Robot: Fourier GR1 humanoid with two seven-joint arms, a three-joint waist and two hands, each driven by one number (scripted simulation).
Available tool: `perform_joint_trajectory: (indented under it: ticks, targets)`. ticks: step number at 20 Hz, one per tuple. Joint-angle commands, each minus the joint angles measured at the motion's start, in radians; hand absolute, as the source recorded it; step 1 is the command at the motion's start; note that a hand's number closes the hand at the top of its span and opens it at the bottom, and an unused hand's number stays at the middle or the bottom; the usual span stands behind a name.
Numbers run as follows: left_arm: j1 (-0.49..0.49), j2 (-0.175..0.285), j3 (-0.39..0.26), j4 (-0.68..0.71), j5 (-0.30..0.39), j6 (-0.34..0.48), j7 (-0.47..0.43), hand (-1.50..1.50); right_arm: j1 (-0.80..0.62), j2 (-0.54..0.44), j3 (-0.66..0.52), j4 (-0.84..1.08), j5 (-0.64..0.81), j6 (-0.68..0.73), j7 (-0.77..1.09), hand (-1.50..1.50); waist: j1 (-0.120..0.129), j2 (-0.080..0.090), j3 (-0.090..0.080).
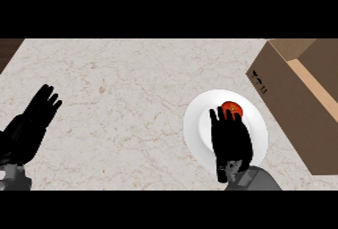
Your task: Pick the bell pepper from the plate and place it in the cardboard box
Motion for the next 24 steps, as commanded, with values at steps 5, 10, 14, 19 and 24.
perform_joint_trajectory:
  ticks: [5,10,14,19,24]
  targets:
    - [-0.009,-0.046,0.006,-0.084,-0.036,0.038,0.075,0.00,0.043,-0.034,-0.052,0.020,0.039,-0.022,-0.071,-1.50,0.000,-0.001,0.000]
    - [-0.013,-0.069,-0.006,-0.076,-0.062,0.026,0.082,0.00,0.064,0.001,0.026,0.043,0.122,-0.091,-0.074,1.50,-0.001,-0.001,0.000]
    - [-0.020,-0.016,0.063,-0.052,-0.002,-0.053,0.088,0.00,-0.058,0.010,-0.037,0.190,0.117,-0.143,-0.180,1.50,0.005,0.001,0.000]
    - [0.024,-0.047,0.075,-0.064,-0.022,-0.070,0.055,0.00,-0.007,0.010,-0.030,0.029,0.133,-0.038,-0.172,1.50,0.000,-0.001,0.000]
    - [0.041,-0.081,0.029,-0.082,-0.075,-0.045,0.028,0.00,-0.117,0.063,-0.232,0.272,0.044,-0.189,-0.235,1.50,0.012,0.003,0.001]
